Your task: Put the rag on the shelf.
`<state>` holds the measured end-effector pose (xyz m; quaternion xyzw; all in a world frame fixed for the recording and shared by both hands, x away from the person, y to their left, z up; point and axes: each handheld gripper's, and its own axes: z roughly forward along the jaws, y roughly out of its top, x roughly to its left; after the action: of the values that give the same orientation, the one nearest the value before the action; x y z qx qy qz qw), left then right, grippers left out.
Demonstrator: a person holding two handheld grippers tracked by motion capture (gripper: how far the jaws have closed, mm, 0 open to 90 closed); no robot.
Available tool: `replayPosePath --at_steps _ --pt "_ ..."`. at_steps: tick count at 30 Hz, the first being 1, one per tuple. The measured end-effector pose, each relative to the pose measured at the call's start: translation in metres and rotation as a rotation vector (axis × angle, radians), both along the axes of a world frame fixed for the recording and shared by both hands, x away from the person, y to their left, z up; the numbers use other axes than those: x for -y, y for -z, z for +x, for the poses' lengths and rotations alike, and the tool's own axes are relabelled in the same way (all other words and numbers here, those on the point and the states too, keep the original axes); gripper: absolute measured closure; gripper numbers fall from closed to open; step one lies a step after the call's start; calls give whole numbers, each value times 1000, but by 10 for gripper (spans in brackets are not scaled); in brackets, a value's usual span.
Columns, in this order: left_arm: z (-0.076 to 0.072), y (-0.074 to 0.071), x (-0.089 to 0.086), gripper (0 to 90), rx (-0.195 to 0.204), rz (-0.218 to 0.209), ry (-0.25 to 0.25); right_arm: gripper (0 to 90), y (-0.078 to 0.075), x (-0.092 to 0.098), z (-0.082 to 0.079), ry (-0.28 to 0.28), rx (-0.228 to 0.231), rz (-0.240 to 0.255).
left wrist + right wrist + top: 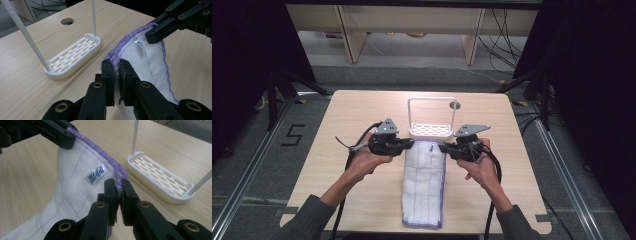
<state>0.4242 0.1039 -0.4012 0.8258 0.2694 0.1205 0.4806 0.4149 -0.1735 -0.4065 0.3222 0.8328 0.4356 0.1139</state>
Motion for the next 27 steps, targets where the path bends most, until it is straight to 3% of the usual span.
replayPosePath --at_steps 4,8,13,16,19,23,27 --pt "-3 -11 0 830 0 10 8 854 -11 0 -3 -3 4 -5" --pt "-9 -25 -3 831 -3 -9 11 857 -28 1 -4 -25 24 -9" --pt "-22 -52 -8 832 27 -16 38 860 -63 1 -15 -82 60 -25" --pt "-24 -70 -10 834 42 -26 38 861 -82 2 -17 -71 96 -27" --pt "-23 -89 -11 837 65 -45 32 862 -101 1 -19 -85 137 -23" --pt "-18 -111 -10 838 98 -30 26 862 -122 1 -16 -59 167 -11" --pt "-4 -125 -7 838 90 -34 -1 862 -135 3 -3 -42 179 2"
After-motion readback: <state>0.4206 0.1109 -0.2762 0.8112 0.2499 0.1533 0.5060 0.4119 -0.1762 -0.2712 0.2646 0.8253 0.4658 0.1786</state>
